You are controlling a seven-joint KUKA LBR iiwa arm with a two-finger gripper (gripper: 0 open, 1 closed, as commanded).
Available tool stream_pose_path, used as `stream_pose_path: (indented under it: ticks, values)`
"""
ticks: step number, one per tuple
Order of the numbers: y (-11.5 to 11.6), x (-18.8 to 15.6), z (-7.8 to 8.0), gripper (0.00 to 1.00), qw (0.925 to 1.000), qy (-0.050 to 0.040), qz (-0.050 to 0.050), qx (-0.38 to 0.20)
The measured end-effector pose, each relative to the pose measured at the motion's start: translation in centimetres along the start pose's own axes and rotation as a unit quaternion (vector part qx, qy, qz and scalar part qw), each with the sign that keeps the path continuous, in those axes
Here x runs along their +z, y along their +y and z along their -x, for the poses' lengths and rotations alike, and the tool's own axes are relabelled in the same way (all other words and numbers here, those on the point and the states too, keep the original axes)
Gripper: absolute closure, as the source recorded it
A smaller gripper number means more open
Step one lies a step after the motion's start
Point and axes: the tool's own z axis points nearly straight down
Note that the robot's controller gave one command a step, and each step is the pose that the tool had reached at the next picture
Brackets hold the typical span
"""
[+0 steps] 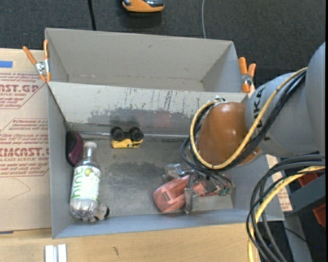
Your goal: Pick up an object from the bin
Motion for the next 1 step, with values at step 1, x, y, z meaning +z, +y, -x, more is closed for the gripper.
stream_pose_path:
  ticks: [1]
  values:
    - [0.0,0.0,0.0,1.0,1.0,0.0,0.0,0.0]
